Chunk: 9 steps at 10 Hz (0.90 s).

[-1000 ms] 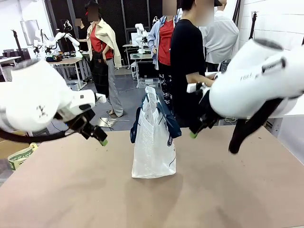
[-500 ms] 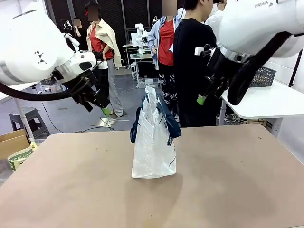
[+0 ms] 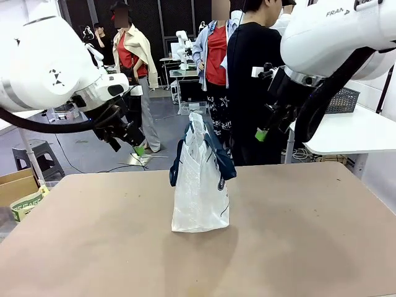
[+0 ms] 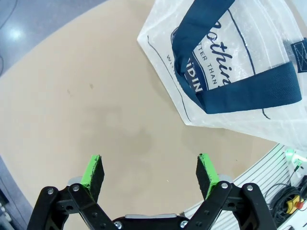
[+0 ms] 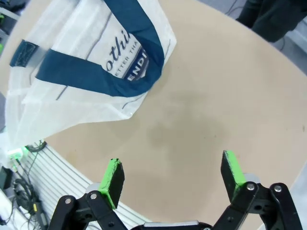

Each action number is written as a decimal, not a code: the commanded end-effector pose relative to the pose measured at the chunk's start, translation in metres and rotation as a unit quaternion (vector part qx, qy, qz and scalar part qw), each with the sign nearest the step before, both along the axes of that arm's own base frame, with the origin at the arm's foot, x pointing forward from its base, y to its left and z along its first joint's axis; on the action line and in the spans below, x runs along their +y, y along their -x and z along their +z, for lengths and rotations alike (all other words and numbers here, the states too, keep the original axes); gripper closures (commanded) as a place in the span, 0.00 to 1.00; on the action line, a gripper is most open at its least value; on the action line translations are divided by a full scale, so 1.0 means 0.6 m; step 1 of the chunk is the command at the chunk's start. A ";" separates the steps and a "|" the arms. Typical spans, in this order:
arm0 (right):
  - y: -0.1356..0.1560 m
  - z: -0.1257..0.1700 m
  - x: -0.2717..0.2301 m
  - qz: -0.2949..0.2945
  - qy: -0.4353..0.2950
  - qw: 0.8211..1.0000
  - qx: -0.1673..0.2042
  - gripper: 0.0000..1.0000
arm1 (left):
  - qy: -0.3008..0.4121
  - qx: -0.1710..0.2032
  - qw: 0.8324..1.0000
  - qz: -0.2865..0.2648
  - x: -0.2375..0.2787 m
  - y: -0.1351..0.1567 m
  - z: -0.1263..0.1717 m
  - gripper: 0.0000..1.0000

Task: Transfer purchased items from the store into the shopping bag.
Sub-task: Open the Reusable shopping bag in the center of the table.

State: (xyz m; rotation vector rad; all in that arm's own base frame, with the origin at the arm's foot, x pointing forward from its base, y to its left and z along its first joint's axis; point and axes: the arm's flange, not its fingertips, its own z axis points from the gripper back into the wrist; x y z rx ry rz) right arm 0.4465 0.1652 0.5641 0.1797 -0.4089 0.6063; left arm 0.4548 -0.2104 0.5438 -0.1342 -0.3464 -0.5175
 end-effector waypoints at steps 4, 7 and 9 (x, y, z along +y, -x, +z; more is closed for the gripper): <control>-0.111 0.079 0.078 -0.052 -0.045 0.996 0.064 0.00 | 0.000 0.066 0.993 0.093 -0.106 -0.023 0.063 0.00; -0.191 0.098 0.108 -0.078 -0.055 0.993 0.076 0.00 | 0.042 0.087 0.989 0.113 -0.157 -0.032 0.060 0.00; -0.161 0.093 0.091 -0.064 -0.048 0.995 0.061 0.00 | 0.021 0.083 0.992 0.096 -0.144 -0.025 0.049 0.00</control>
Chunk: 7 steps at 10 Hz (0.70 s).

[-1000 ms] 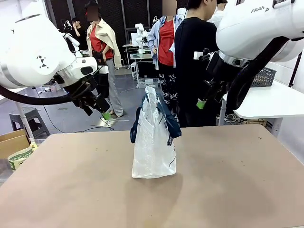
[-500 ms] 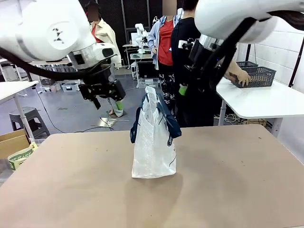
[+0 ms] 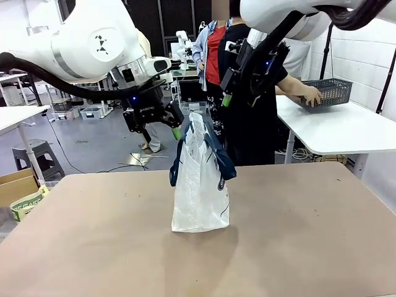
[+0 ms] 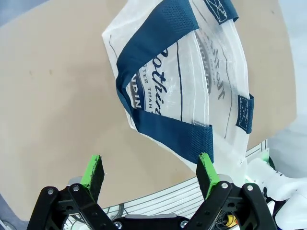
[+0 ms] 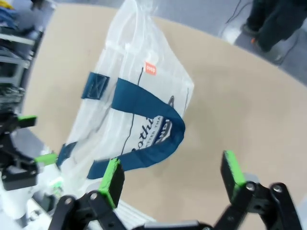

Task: Transfer purchased items from the store into the shopping bag.
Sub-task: Open the Reusable shopping bag in the center of the table.

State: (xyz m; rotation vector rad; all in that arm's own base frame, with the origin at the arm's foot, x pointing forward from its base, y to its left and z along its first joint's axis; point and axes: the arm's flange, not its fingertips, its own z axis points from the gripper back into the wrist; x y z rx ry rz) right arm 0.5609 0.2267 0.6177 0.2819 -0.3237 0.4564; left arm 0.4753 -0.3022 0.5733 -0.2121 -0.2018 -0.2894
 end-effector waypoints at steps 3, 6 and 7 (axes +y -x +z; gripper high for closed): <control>-0.001 -0.005 0.013 0.022 -0.012 1.000 -0.002 0.00 | -0.004 0.001 1.000 -0.003 -0.015 -0.005 0.003 0.00; -0.024 -0.018 0.061 0.062 -0.007 0.998 0.010 0.00 | -0.008 -0.005 1.000 -0.023 -0.037 -0.008 -0.001 0.00; 0.001 -0.013 0.035 0.027 -0.002 1.000 0.003 0.00 | -0.006 -0.001 1.000 -0.015 -0.024 0.000 -0.004 0.00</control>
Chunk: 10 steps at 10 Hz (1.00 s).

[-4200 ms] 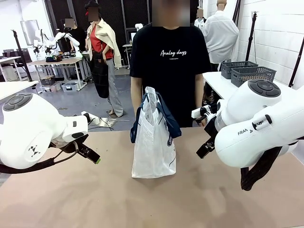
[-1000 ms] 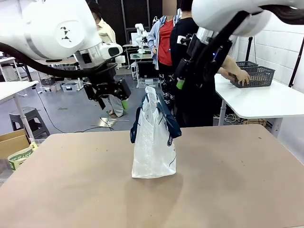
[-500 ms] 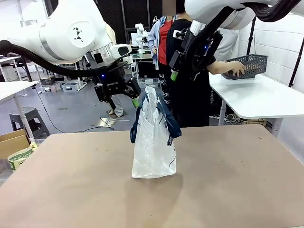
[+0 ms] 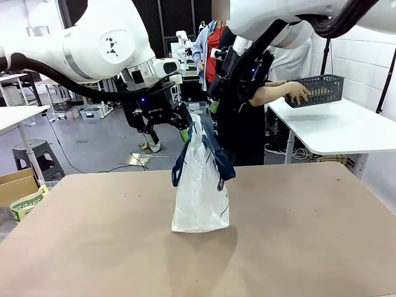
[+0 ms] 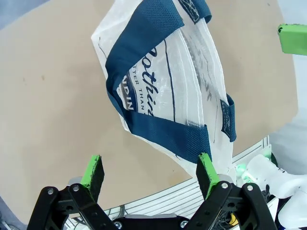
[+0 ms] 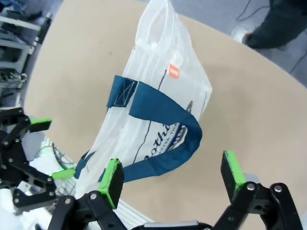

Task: Transfer purchased items from the store into the shopping bag.
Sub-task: Open the Reusable shopping bag in the center of the table.

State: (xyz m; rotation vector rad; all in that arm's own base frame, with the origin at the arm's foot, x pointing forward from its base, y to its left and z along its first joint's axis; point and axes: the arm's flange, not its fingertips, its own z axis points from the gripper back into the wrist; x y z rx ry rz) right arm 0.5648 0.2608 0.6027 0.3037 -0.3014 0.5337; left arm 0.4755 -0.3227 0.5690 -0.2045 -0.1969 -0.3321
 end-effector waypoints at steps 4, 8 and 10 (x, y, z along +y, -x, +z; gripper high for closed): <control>0.007 0.012 -0.022 -0.014 0.001 1.000 -0.004 0.00 | 0.000 -0.001 1.000 0.005 0.010 0.001 0.003 0.00; 0.006 0.017 0.021 -0.077 -0.009 0.993 0.095 0.00 | 0.013 0.004 0.999 0.037 0.000 0.004 0.018 0.00; -0.003 0.016 0.041 -0.107 -0.009 0.986 0.128 0.00 | 0.027 0.004 0.999 0.045 0.000 0.010 0.026 0.00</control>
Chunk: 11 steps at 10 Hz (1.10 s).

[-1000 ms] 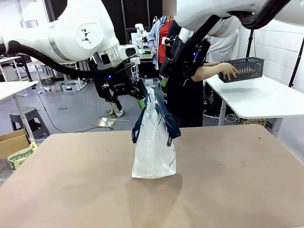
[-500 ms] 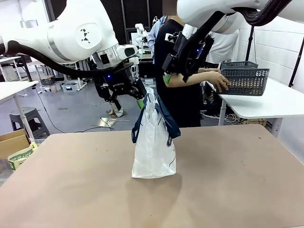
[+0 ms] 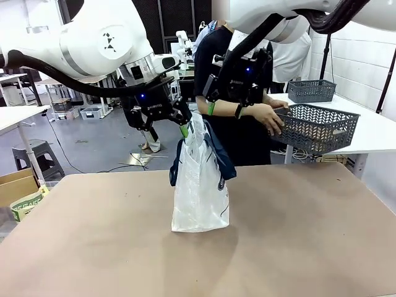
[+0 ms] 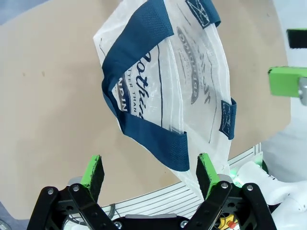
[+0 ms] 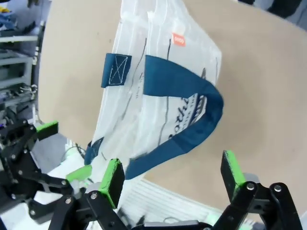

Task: Transfer purchased items from the store into the shopping bag.
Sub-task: Open the Reusable shopping bag in the center of the table.

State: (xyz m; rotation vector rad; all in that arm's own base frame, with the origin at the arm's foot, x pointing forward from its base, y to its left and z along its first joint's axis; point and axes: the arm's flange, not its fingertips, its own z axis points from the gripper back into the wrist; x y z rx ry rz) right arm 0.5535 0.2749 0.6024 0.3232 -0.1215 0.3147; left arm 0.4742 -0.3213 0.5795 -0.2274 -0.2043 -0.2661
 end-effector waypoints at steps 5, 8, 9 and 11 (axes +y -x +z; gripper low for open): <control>-0.010 0.002 0.019 -0.031 -0.004 0.999 0.026 0.00 | 0.012 0.005 1.000 0.007 -0.004 0.006 0.006 0.00; -0.036 -0.006 0.049 -0.022 -0.003 0.999 0.044 0.00 | 0.027 0.009 1.000 0.013 -0.012 -0.007 -0.008 0.00; -0.040 -0.014 0.056 -0.023 0.008 0.998 0.051 0.00 | 0.028 0.015 0.999 0.013 -0.014 -0.009 -0.013 0.00; -0.051 -0.037 0.070 -0.025 0.020 0.997 0.069 0.00 | 0.040 0.021 0.999 0.021 -0.009 -0.016 -0.026 0.00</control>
